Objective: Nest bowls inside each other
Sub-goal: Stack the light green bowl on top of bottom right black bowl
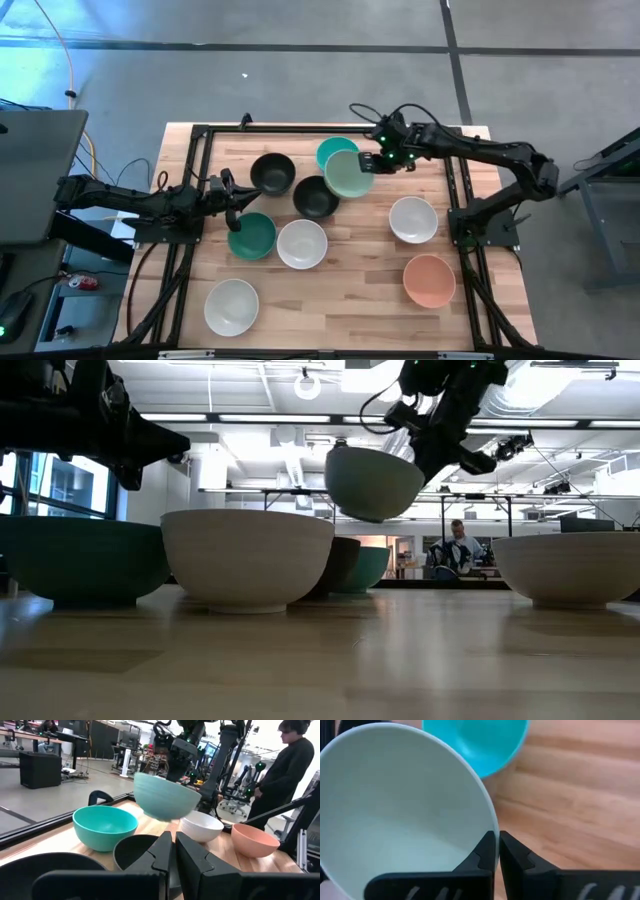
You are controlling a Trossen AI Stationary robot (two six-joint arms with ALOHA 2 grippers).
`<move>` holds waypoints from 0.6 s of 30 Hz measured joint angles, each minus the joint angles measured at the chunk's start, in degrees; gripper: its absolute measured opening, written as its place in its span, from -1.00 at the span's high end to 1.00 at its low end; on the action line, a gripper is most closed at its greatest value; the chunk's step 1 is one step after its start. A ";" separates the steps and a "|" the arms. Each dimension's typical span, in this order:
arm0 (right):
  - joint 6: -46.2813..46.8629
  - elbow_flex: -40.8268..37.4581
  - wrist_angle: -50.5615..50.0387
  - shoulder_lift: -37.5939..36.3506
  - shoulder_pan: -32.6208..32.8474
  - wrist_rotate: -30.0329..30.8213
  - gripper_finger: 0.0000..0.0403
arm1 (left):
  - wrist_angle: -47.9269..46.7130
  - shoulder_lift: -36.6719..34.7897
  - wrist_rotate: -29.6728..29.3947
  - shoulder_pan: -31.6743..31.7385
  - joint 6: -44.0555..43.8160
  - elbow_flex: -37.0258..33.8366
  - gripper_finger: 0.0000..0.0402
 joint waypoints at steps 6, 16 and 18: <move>-3.65 9.21 -3.76 6.78 2.27 -0.52 1.00 | 0.02 0.00 0.04 0.00 -0.82 0.00 0.93; -12.04 34.37 -18.72 22.53 4.94 4.83 1.00 | 0.02 0.00 1.25 0.00 -3.44 0.00 0.93; -13.32 37.70 -20.64 25.60 5.55 5.06 1.00 | 0.02 0.00 1.29 0.01 -3.48 0.00 0.93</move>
